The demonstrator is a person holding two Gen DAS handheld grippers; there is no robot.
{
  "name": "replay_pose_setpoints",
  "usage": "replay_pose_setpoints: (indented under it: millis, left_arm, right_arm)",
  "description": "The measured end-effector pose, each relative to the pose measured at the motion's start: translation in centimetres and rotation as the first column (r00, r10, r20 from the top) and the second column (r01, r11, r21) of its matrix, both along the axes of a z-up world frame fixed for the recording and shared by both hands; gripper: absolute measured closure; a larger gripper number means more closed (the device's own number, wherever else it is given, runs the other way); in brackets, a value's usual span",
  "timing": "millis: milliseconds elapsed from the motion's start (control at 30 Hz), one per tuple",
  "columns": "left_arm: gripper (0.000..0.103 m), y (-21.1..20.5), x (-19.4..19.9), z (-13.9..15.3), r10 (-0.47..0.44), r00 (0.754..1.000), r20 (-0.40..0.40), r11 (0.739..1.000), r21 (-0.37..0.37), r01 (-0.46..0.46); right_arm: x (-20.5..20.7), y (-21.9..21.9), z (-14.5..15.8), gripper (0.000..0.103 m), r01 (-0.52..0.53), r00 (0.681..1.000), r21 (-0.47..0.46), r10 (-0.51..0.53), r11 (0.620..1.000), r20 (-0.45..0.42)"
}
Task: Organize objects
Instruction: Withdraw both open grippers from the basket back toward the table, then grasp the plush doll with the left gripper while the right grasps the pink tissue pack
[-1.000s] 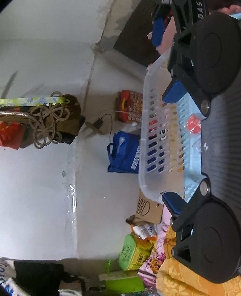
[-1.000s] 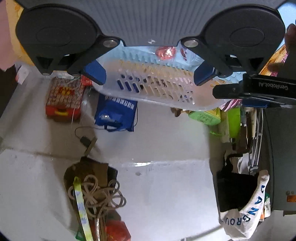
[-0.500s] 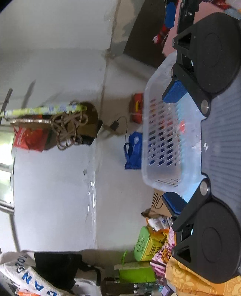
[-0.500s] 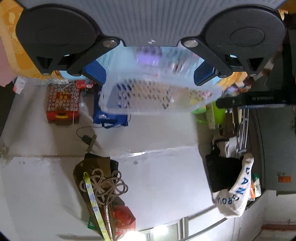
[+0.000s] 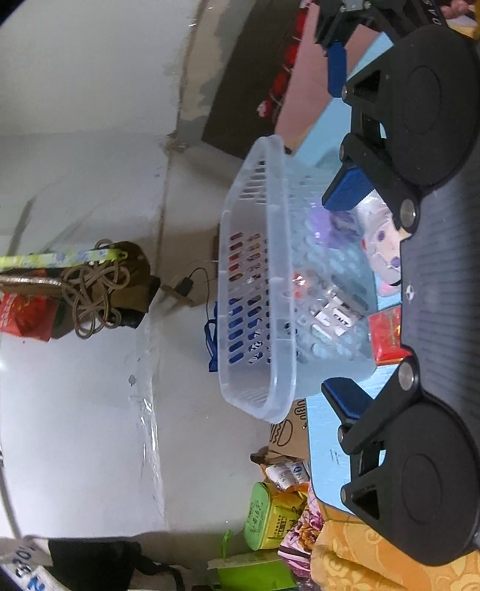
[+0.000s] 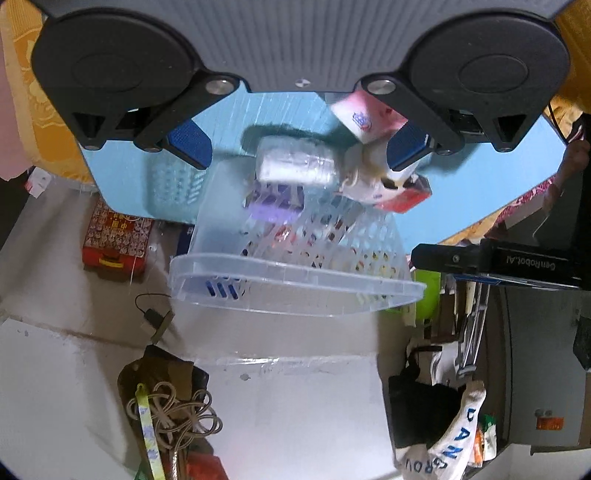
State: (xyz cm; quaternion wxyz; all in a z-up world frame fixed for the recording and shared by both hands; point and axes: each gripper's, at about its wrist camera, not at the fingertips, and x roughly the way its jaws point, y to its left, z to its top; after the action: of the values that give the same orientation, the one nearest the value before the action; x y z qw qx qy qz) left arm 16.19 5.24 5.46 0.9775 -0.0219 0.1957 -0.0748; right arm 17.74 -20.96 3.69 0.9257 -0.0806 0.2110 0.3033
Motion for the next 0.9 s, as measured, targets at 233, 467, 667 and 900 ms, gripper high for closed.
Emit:
replay_pose_setpoints:
  millis: [233,467,667,900]
  left_arm:
    - [0.009,-1.5,0.2,-1.0,-0.016,0.999,-0.030,0.997,0.077,0.019]
    - [0.019,-2.0,-0.2,-1.3,-0.055,0.997,-0.054,0.994,0.089,0.060]
    - [0.040,-2.9,-0.1,-1.9,-0.087,0.993,-0.083,0.988,0.121,0.097]
    - [0.040,-3.0,0.0,-2.0,-0.085,0.992,-0.093,0.990,0.108,0.095]
  right_arm:
    - [0.9,-2.0,-0.1,0.000,0.064,0.997,0.033,-0.062,0.997,-0.043]
    - [1.0,-3.3,0.3,0.000,0.096,0.995,0.078,-0.092,0.992,-0.050]
    - [1.1,-3.1,0.5,0.000,0.083,0.995,0.073,-0.079,0.994,-0.061]
    - [1.4,-2.8,0.1,0.000,0.087,0.994,0.029,-0.085,0.996,-0.066]
